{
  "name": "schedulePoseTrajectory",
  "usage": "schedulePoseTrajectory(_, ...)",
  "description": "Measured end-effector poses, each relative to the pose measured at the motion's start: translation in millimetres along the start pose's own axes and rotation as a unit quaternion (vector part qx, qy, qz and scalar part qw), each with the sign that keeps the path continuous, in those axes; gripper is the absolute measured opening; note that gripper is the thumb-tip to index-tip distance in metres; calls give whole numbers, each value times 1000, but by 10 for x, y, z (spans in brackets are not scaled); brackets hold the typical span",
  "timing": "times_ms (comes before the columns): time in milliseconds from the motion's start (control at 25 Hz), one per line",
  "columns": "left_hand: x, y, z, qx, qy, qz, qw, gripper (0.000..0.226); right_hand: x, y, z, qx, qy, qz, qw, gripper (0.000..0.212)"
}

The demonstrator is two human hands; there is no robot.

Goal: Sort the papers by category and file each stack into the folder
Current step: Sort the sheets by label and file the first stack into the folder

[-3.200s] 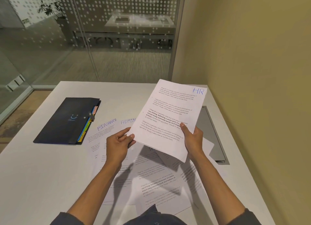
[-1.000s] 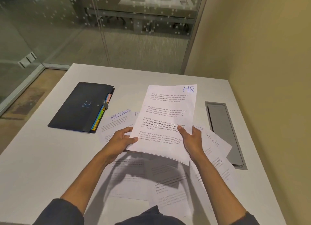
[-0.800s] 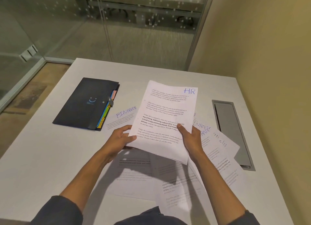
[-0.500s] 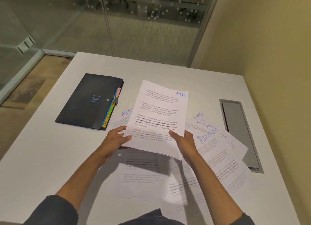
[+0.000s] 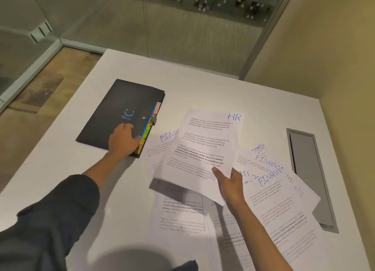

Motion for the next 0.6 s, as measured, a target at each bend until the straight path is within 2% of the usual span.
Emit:
schedulePoseTrajectory(120, 237, -194, -35, 130, 1, -37, 991, 75, 1, -22, -26, -6, 7, -6, 1000, 28)
schedulePoseTrajectory(200, 327, -322, -73, 167, 17, -83, 982, 95, 9, -31, -35, -10, 13, -12, 1000, 27)
schedulePoseTrajectory(320, 388, -377, -135, 207, 31, -123, 970, 111, 12, -43, -40, -12, 18, -23, 999, 24)
schedulePoseTrajectory(440, 394, -376, -248, 183, 67, -158, 968, 116, -2, -46, -24, -8, 16, -27, 999, 23)
schedulePoseTrajectory(600, 370, -359, -310, 193, 63, -180, 962, 102, -21, -31, 29, 2, 5, -24, 1000, 25)
Point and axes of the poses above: each hand's wrist, its own x-axis towards the middle knuckle, its own y-axis out of the back of the hand, z = x × y, the point moved 8 cm from there along x, towards the middle knuckle, and after that the axes turned 2 degrees about x, right-handed, at the moved point
